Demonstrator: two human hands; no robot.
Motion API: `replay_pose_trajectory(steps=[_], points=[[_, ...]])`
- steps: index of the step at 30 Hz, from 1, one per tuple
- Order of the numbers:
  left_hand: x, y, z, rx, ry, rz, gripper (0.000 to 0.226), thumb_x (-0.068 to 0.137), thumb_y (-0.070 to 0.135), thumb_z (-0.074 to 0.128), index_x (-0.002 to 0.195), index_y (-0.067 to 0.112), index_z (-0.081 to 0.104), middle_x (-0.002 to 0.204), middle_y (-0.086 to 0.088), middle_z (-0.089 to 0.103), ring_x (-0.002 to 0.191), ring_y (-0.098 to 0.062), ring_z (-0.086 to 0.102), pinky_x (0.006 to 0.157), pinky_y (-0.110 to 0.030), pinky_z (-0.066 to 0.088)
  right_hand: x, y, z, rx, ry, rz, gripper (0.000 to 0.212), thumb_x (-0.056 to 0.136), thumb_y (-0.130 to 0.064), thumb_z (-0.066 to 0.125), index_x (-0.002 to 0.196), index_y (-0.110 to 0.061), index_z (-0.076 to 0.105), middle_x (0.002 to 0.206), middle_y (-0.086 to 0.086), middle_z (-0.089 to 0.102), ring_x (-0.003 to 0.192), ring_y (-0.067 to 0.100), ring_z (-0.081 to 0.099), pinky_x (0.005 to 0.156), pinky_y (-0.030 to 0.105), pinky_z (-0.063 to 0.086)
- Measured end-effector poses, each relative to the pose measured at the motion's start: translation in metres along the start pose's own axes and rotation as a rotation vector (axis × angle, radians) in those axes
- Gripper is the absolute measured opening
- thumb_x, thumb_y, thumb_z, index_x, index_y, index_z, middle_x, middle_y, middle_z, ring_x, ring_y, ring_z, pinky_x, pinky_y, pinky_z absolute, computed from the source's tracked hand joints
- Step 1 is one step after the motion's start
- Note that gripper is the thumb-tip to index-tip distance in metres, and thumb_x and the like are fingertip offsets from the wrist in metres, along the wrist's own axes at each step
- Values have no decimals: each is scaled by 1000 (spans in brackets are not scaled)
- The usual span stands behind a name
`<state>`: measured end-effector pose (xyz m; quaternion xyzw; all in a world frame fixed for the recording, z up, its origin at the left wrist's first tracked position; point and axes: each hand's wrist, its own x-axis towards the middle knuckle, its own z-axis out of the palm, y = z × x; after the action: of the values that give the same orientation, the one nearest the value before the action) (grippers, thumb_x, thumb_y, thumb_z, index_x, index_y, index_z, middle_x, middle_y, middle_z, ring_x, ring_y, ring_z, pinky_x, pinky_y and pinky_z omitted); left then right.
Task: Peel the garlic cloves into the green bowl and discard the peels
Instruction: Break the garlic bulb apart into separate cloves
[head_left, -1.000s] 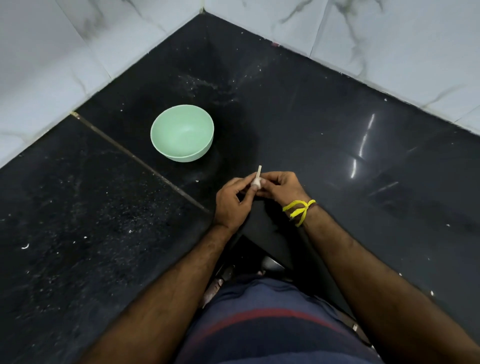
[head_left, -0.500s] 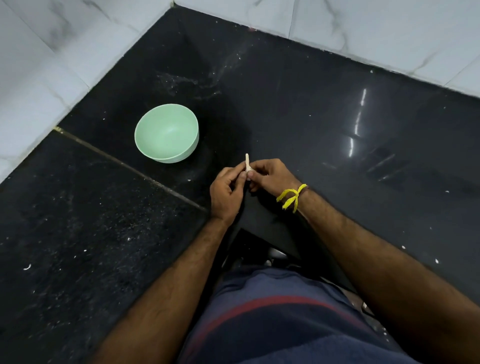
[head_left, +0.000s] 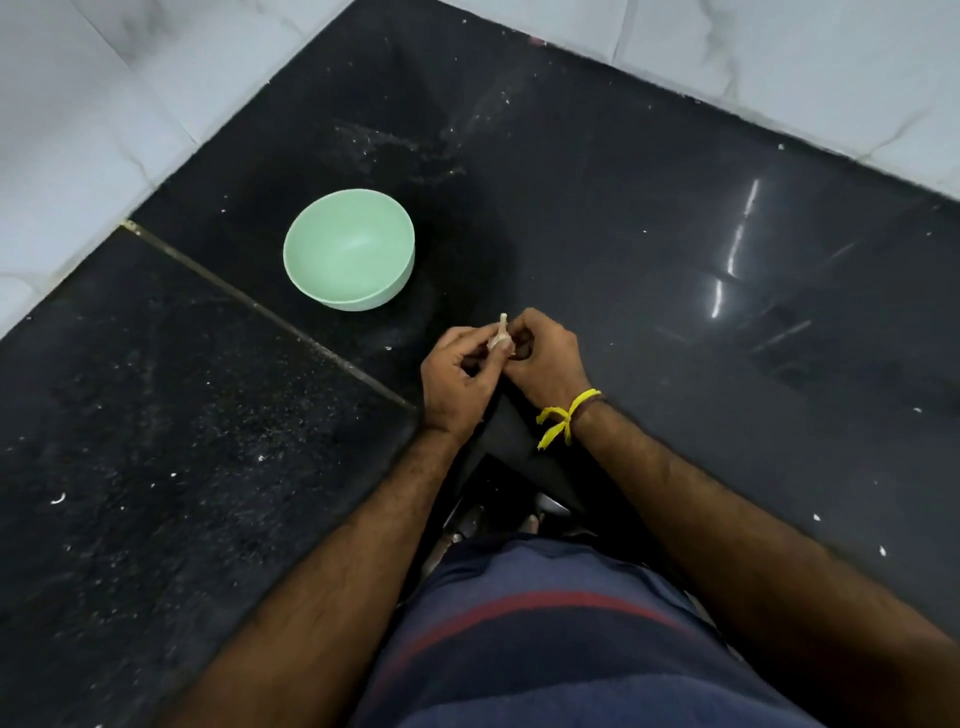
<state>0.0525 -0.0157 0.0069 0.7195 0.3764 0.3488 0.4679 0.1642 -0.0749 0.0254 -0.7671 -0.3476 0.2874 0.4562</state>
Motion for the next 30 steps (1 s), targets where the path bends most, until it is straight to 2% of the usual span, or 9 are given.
replay_pose_trajectory(steps=[3,8,11,13,17,23,25,28,30], points=[[2,-1,0,-26,17,-42,24,91,12,72,115,10,75,98,3,73,83,-4,69,76,-21,57,1,-1,-15,152,-169,50,24,78,-1,78,97,-6,65,92,11,71,80,18,68,75,26,59],[1,-4,1,7,-46,-46,22,93,11,65,113,8,75,102,2,75,89,-6,71,84,-27,58,5,-3,-29,314,-202,148,21,83,3,72,101,5,62,97,28,66,79,22,68,70,28,61],[4,-3,-3,37,-86,2,25,95,11,60,116,5,74,111,0,70,103,2,65,95,-20,51,3,-3,-25,250,-207,126,24,83,-2,74,106,0,68,93,18,70,72,13,68,66,20,57],[4,-4,-3,5,-126,-18,28,97,12,58,121,8,72,116,-3,69,109,-7,66,99,-23,51,1,-3,-25,285,-197,153,21,82,-5,76,100,1,67,86,12,71,68,8,69,64,19,57],[3,-7,1,-56,-129,-74,25,96,15,62,117,10,74,103,-3,71,97,-14,71,89,-31,57,1,1,-30,420,-209,215,20,82,-4,74,95,3,60,86,15,72,75,21,73,67,31,62],[6,-1,0,-225,-132,-179,28,82,16,82,109,14,74,100,-13,72,88,-16,73,80,-28,60,1,3,-27,577,-198,266,22,90,0,65,111,8,65,102,20,70,87,22,70,78,28,60],[8,0,1,-248,-116,-199,27,79,11,84,104,16,76,98,-13,74,85,-14,73,78,-25,59,2,5,-28,645,-216,301,20,92,4,60,110,8,64,100,16,70,85,21,70,77,28,60],[10,-1,2,-255,-115,-233,25,80,10,83,97,27,75,85,6,76,78,-6,70,73,-19,56,5,5,-27,607,-221,333,21,94,3,57,113,10,62,95,14,69,76,16,70,72,24,60],[10,-3,3,-263,-111,-243,24,83,8,80,105,18,75,79,5,72,71,-7,67,69,-19,56,7,4,-23,482,-229,305,22,97,-2,55,115,8,63,84,13,69,66,11,68,65,22,59]])
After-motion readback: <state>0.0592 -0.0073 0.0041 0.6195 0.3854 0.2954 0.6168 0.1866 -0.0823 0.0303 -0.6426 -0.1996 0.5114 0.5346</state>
